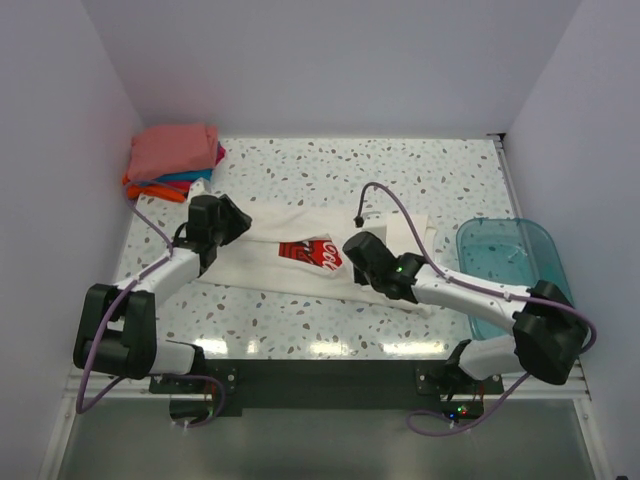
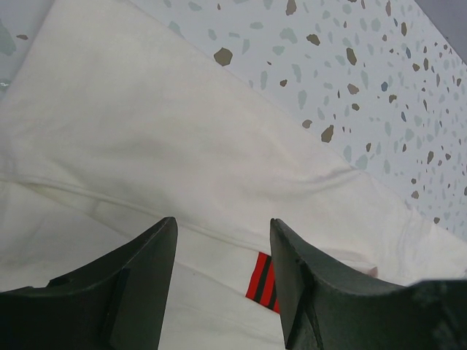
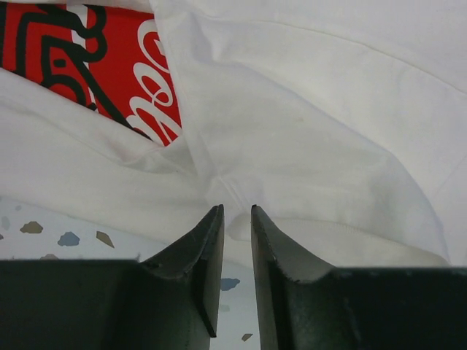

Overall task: Fold and stack the t-shirts
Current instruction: Fold the tshirt

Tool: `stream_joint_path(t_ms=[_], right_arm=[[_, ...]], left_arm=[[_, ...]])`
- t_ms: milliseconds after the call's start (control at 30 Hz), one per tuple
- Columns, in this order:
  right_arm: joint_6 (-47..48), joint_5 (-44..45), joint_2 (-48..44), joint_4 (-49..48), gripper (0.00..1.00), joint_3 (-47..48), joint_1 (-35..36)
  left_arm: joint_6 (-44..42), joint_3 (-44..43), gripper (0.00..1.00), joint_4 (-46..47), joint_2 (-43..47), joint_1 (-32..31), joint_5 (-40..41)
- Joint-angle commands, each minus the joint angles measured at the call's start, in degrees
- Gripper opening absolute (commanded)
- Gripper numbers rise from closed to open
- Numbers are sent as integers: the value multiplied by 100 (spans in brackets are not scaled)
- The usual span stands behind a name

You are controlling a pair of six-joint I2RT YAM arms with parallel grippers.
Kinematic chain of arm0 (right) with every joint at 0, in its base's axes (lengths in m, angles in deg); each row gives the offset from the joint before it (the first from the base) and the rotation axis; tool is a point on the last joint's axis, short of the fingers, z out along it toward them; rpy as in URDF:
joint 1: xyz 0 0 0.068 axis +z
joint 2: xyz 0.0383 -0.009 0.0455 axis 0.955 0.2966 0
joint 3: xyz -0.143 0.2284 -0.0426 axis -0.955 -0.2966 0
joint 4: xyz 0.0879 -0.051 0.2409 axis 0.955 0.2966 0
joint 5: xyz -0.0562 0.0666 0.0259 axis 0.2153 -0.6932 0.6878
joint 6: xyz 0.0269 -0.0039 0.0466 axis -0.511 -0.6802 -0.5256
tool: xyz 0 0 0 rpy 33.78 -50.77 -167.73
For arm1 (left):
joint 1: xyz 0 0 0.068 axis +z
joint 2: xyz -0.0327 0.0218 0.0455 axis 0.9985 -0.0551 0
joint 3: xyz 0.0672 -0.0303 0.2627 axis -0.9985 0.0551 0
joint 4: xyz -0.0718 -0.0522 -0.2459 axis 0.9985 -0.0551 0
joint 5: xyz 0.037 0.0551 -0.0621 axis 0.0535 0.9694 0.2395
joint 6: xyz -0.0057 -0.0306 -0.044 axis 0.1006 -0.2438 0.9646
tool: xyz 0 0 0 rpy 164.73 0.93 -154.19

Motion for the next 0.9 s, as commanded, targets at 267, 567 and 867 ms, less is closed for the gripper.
stream_joint_path(t_ms=[267,567,867], right_arm=[[41,523,250,505,46,626,-783],[165,11,454,241,46,601,-408],[-2,-15,594,-41,45,90,-64]], left_arm=[[-250,-440,63,220,-493,-280,71],[-224,-608,63,325,-934,-474,97],[-206,-617,62,343,-908,-474,9]])
